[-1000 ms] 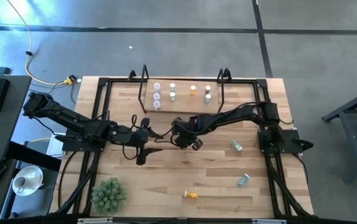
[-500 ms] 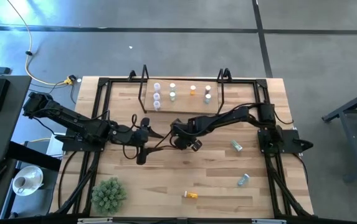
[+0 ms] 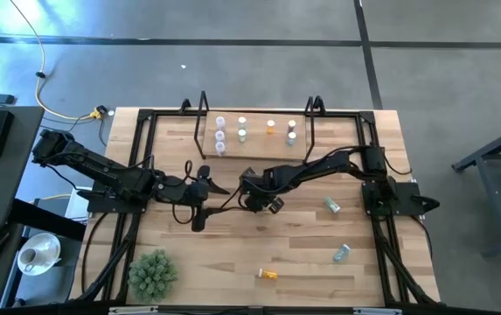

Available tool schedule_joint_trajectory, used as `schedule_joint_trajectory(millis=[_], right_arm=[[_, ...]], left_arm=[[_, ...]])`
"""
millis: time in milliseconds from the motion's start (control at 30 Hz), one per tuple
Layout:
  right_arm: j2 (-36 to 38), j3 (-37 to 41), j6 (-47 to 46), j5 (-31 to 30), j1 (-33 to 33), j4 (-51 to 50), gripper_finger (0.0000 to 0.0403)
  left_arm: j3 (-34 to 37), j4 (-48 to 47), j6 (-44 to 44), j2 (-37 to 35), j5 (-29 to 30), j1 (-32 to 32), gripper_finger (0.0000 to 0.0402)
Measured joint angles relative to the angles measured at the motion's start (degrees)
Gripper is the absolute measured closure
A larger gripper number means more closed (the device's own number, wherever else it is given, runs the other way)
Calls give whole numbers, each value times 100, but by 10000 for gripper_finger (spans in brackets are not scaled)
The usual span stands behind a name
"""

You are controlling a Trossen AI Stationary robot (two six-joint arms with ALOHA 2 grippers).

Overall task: Pick and place medicine bottles onto shelf by color
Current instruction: Put the top orange pill bottle on the shelf aligned with the other orange pill bottles

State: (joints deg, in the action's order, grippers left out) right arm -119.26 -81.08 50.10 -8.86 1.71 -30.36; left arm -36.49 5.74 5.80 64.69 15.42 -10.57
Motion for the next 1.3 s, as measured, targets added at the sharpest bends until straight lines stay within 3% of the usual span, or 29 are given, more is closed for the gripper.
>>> schedule_joint_trajectory(millis=[367,700,1033,1300], right_arm=[[-2,-2,585,-624,190,-191,224],[-2,0,788,-680,169,-164,225],[-13,7,648,-723,165,-134,295],[-13,7,504,-765,169,-128,300]], left_arm=[[0,0,0,0,0,0,170],[0,5,-1,0,-2,0,170],[0,7,0,0,-2,0,170],[0,7,-2,0,-2,0,170]])
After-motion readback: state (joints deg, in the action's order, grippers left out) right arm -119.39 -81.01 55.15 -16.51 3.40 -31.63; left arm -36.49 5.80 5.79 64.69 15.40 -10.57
